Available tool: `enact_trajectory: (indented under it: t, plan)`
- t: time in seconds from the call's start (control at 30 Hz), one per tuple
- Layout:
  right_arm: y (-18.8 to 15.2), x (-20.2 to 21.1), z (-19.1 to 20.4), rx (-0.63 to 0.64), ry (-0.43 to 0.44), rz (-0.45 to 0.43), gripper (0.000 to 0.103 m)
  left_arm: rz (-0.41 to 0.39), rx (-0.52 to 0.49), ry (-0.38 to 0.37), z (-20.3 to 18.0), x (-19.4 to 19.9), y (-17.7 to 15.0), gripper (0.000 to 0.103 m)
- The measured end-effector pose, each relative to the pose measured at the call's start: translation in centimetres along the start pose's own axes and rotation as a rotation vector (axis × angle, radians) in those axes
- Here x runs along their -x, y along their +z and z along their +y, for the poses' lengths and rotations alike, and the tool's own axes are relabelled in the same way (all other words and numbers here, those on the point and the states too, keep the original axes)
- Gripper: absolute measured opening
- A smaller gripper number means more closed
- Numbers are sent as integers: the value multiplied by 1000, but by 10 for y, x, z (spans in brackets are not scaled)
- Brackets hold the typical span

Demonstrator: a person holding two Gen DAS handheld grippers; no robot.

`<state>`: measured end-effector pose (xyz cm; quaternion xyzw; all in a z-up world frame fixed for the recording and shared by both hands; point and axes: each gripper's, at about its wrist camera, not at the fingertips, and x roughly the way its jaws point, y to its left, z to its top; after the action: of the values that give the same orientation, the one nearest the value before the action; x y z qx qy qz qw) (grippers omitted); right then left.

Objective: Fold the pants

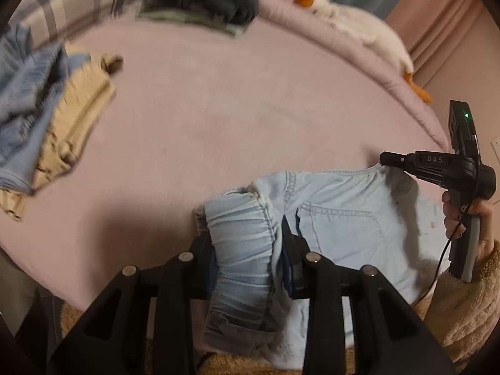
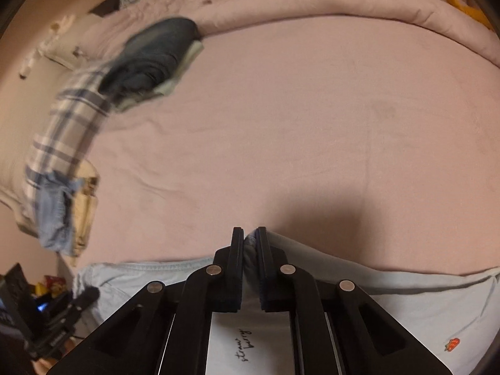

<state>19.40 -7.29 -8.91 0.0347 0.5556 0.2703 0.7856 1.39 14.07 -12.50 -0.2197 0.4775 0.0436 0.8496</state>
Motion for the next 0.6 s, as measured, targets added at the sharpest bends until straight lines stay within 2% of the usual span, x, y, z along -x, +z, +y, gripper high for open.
enact_trajectory:
  t: [0.1, 0.2, 0.27, 0.3, 0.33, 0.37, 0.4, 0.43, 0.5, 0.6]
  plan:
    - [0, -26, -8, -36, -32, 42, 8, 2, 0, 3, 1, -2, -3, 37]
    - [1, -30, -1, -37, -38, 21, 6, 6, 18, 3, 4, 0, -5, 42]
    - [2, -29, 1, -34, -47, 6, 6, 27, 13, 11, 3, 2, -5, 51]
    - [2, -27, 1, -30, -58, -8, 6, 44, 13, 40, 2, 5, -4, 66]
    - [1, -23, 0, -30, -69, -20, 6, 53, 15, 78, 2, 10, -3, 73]
    - [-1, -16, -2, -35, -67, -24, 8, 45, 8, 89, 0, 17, 0, 72]
    - [-3, -7, -6, -45, -55, -40, 19, 28, 1, 78, -2, 26, 1, 72]
    - [-4, 1, -8, -60, -55, -66, 26, 3, 0, 57, -5, 37, 5, 74]
    - [-11, 27, -24, -90, -73, -123, 50, -42, 11, 22, -14, 55, 14, 79]
    - [-29, 73, -67, -171, -93, -203, 54, -89, -39, -48, -47, 66, 29, 81]
